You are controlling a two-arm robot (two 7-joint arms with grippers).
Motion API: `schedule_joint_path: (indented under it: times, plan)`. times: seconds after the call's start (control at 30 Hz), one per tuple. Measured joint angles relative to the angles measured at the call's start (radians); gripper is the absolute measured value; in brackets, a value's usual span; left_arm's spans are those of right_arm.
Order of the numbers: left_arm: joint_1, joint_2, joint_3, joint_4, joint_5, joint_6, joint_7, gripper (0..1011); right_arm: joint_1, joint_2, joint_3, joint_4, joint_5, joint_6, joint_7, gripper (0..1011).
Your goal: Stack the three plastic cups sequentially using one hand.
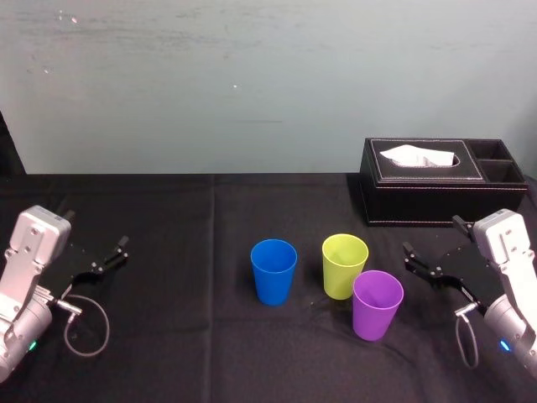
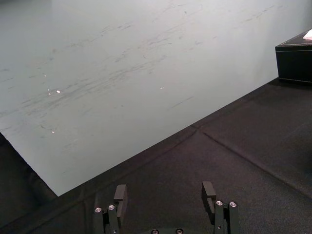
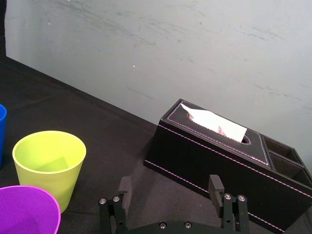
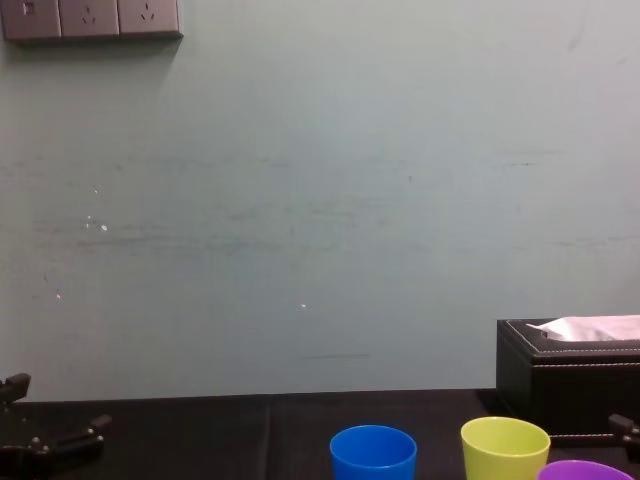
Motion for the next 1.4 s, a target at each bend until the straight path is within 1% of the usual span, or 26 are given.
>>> schedule_joint_path:
  times: [1.4]
  plan:
    - [0.0,0.0,0.0,0.0,0.0,0.0,0.0,1000,0.0,0.0,0.0,0.0,0.0,0.0,0.0,1003]
